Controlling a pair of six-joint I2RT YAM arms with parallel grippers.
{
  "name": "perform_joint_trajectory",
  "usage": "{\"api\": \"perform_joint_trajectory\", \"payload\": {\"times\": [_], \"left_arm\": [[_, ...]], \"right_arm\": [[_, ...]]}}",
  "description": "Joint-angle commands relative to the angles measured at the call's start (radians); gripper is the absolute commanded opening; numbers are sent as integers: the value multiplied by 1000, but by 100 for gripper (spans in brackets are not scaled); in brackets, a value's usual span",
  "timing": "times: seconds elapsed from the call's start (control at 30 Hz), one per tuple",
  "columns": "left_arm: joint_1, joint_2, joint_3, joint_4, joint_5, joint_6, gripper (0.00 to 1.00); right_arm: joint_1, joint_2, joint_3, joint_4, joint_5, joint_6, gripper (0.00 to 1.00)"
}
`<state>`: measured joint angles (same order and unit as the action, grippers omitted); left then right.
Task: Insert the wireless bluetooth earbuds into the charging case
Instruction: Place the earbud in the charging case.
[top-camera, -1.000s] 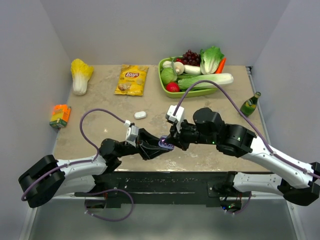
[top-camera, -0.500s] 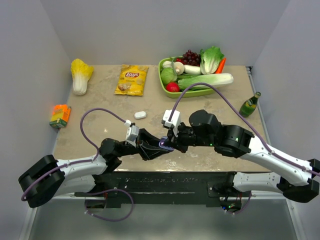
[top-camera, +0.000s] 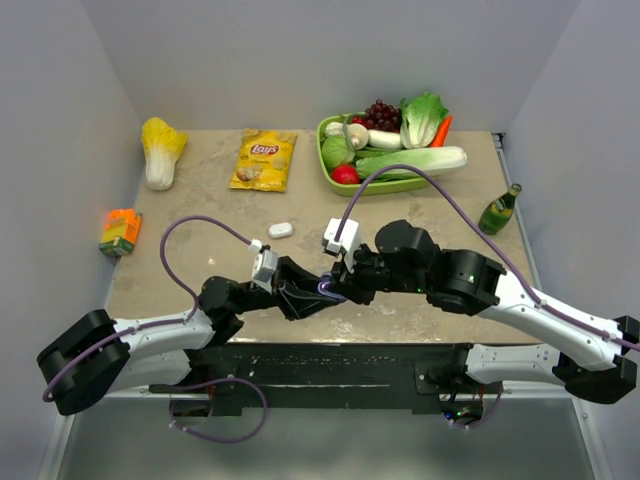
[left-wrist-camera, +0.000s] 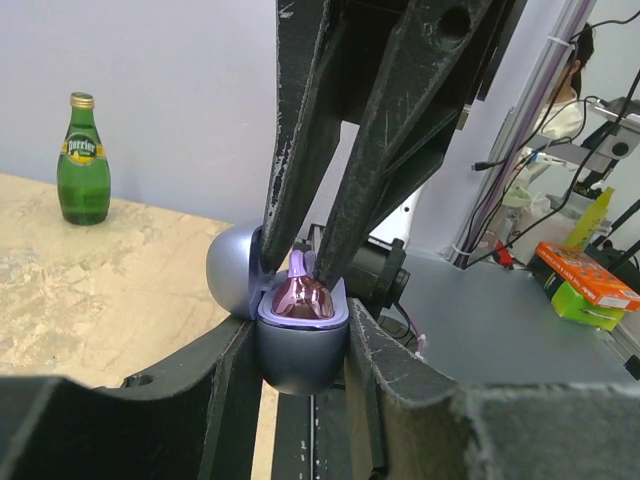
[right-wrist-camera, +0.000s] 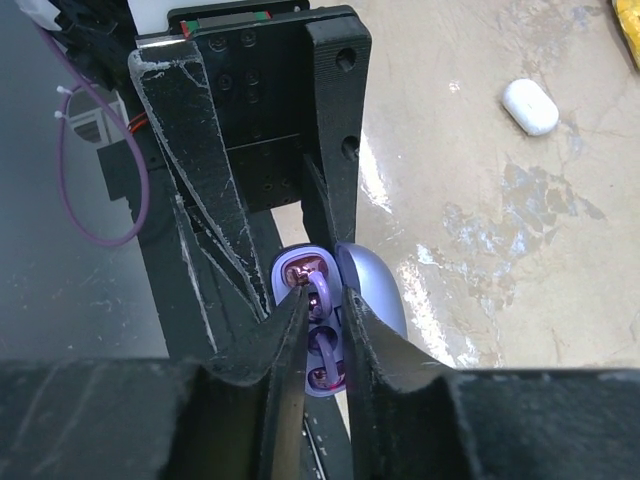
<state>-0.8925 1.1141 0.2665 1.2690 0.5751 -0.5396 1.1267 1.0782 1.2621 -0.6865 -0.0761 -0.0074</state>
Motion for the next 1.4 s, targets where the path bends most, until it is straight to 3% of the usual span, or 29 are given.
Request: {"api": "perform_joint_trajectory", "payload": {"times": [0.0, 0.17, 0.4, 0.83, 1.37], "left_arm": [[-5, -11, 28, 627, 16, -3, 0], [-5, -10, 20, 627, 11, 1, 0], [-5, -13, 14, 627, 6, 4, 0], [-5, -16, 13, 627, 6, 4, 0], [-5, -14, 27, 627, 8, 9, 0]], "right_arm": [[1, -9, 46, 33, 39, 29, 27], [1, -15, 65, 44, 52, 38, 35], [2, -41, 77, 70, 73, 64, 37], [1, -20, 68, 70, 41, 73, 12], [1, 19, 57, 44, -11, 63, 3]]}}
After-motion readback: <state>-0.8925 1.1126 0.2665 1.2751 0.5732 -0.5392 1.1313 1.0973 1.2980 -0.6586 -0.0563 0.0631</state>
